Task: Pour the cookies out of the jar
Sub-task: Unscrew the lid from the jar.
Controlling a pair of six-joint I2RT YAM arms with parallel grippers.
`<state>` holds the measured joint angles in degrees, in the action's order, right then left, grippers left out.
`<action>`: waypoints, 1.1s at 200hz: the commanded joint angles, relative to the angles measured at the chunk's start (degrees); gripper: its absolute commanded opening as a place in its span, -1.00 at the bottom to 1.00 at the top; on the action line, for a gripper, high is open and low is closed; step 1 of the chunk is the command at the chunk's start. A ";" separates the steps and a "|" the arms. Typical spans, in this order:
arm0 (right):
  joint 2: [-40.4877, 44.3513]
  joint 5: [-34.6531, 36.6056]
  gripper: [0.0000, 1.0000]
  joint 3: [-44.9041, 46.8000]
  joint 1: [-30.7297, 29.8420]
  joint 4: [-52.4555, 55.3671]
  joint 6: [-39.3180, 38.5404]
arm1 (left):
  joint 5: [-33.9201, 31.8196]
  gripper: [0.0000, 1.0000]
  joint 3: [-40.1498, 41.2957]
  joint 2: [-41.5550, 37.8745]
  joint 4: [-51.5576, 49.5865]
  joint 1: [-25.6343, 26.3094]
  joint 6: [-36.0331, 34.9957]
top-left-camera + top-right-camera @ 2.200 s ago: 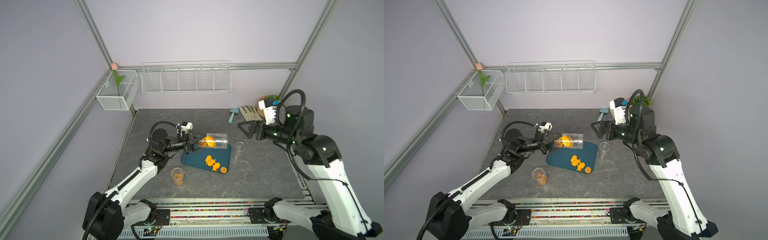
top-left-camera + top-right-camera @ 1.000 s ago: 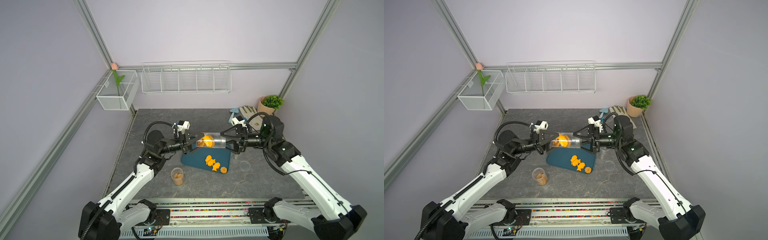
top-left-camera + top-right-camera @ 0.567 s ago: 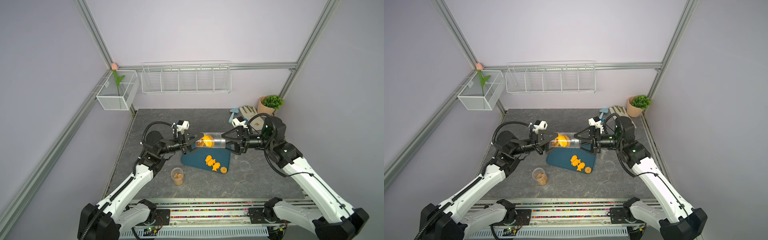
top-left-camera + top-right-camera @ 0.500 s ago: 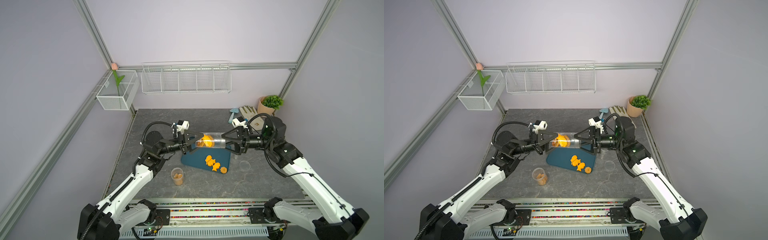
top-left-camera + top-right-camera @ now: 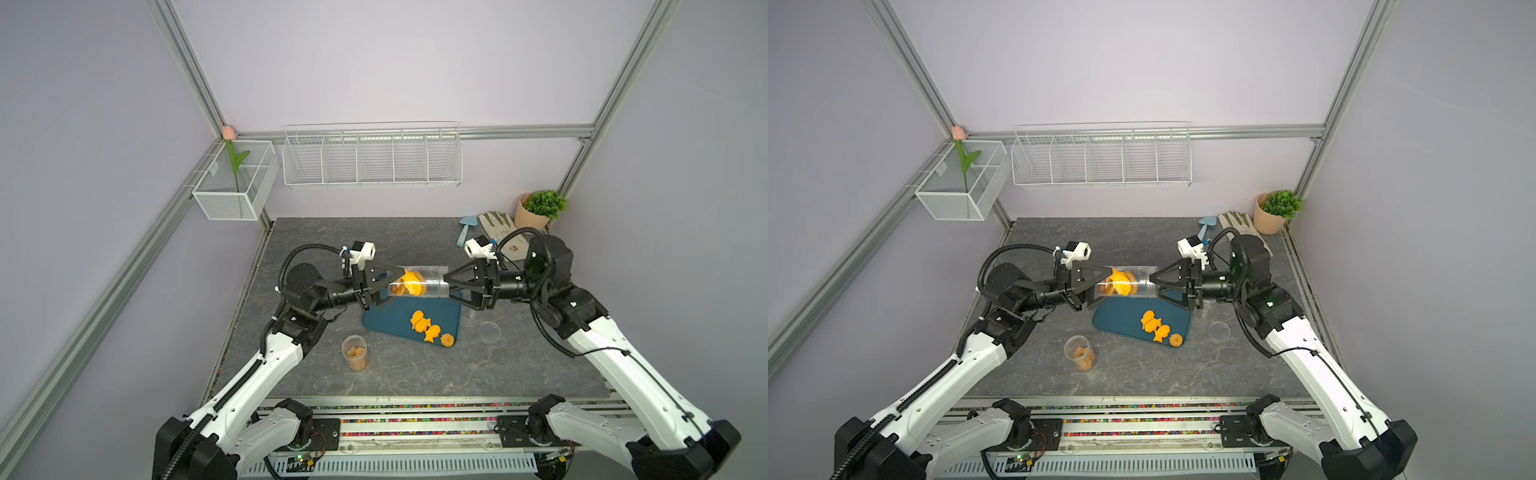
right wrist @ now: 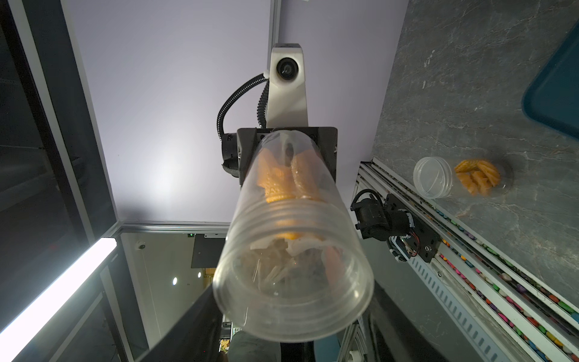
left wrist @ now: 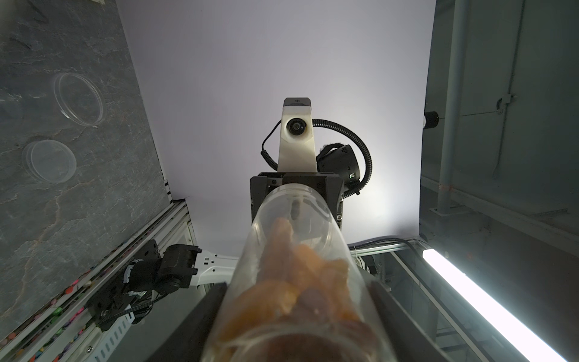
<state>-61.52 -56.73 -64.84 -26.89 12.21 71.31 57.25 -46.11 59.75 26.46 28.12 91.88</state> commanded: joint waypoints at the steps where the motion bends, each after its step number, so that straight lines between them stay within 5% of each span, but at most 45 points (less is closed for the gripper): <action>1: 1.18 0.42 0.33 0.68 -0.59 0.28 -0.55 | 1.20 0.32 -0.12 -1.34 0.53 -0.52 0.75; 61: -0.86 0.37 0.51 -1.52 -2.09 0.01 -1.16 | 1.98 0.32 -0.34 -1.23 0.40 -0.51 1.00; 120: -0.80 0.26 0.06 -1.56 -2.05 1.90 -3.97 | 2.25 0.32 -0.26 -1.13 0.03 -0.65 0.98; 172: -0.71 3.71 0.02 -5.85 -2.05 13.68 -19.98 | 2.42 0.32 -0.21 -1.06 -0.05 -0.69 1.02; 220: 0.36 8.36 -0.04 -5.82 -2.47 9.54 -28.03 | 2.82 0.32 0.23 -0.79 -0.09 -0.67 1.11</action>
<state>-62.37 -51.66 -69.65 -29.06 23.75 50.39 58.83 -46.06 59.31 25.15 27.75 91.88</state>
